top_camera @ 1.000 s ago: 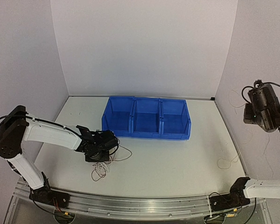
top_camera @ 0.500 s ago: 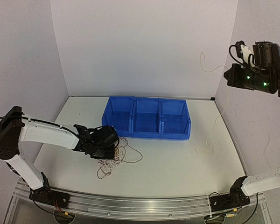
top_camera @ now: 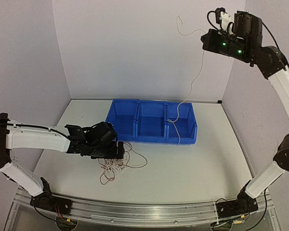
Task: Untangle the cables
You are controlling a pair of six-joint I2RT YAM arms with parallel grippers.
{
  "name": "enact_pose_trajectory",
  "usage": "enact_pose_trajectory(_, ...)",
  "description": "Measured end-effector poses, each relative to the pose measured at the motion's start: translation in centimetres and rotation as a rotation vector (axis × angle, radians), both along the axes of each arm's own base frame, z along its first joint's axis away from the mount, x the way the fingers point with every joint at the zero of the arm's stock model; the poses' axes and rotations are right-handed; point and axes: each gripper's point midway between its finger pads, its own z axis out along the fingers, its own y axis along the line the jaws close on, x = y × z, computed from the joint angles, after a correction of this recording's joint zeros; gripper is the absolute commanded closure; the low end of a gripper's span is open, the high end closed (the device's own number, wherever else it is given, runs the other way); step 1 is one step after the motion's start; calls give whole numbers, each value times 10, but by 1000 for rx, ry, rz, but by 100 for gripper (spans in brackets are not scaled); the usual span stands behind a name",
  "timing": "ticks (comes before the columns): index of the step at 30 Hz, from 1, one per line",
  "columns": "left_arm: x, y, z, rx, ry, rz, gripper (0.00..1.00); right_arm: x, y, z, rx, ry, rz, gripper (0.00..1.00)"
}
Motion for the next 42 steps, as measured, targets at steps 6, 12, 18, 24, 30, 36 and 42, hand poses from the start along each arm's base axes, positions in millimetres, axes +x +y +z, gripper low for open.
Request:
enact_pose_trajectory(6,0,0,14,-32,-22,2,0,27,10,33,1,-170,-48,100)
enact_pose_trajectory(12,-1,4,16,-25,-25,8,0,58,30,60,1,-318,-76,100)
enact_pose_trajectory(18,0,9,21,-19,-39,20,0,73,43,70,27,-379,-79,100)
enact_pose_trajectory(24,1,10,22,-16,-48,26,0,69,39,90,30,-452,-91,100)
enact_pose_trajectory(30,2,12,22,-9,-52,34,0,76,29,97,10,-495,-125,100)
enact_pose_trajectory(36,1,15,20,5,-46,40,0,108,21,61,-54,-436,-162,100)
enact_pose_trajectory(42,0,17,14,26,-33,40,0,150,26,-30,-166,-274,-169,100)
